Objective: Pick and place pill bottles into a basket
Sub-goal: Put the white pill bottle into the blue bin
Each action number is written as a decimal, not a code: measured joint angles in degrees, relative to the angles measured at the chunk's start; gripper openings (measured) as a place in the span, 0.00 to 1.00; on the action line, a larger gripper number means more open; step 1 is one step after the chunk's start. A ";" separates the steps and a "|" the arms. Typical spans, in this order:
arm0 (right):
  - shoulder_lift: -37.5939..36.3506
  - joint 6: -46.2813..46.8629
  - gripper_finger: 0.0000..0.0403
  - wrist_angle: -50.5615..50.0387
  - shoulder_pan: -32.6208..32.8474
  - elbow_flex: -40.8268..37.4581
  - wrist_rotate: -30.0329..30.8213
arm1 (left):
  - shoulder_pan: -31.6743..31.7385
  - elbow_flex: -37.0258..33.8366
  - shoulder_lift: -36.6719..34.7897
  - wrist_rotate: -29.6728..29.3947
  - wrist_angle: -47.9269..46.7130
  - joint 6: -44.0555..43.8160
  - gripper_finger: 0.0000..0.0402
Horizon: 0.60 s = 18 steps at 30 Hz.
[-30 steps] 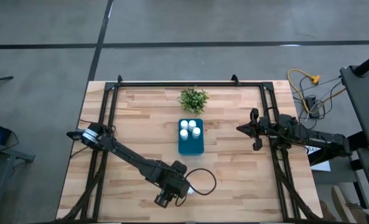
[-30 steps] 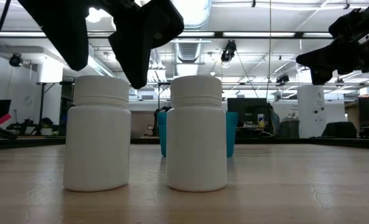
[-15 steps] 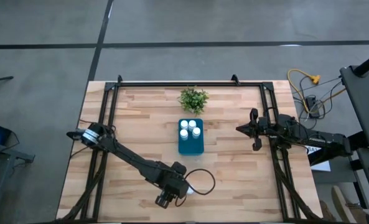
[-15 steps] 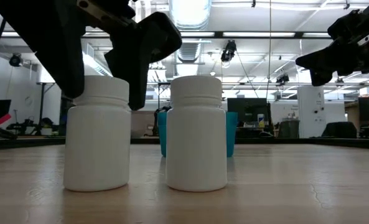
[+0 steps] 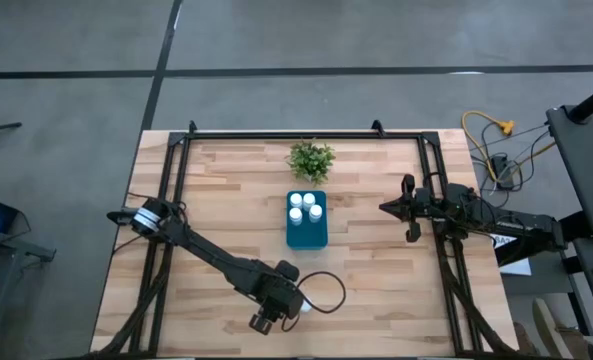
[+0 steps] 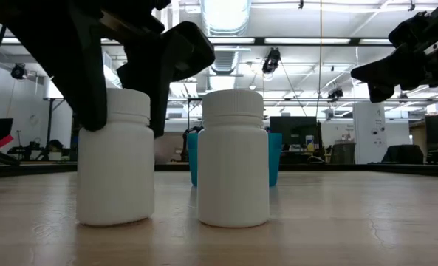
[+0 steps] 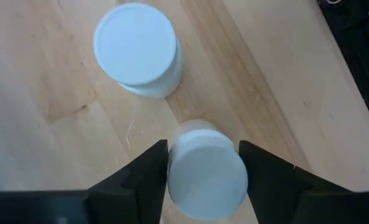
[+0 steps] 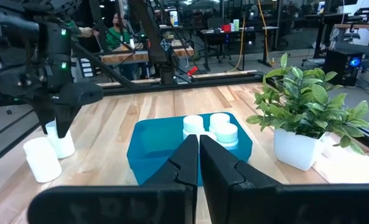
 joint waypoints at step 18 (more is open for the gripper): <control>0.00 -0.02 0.02 0.00 0.02 -0.02 -0.02 | 0.72 -0.85 -3.14 -1.92 -0.99 1.29 0.36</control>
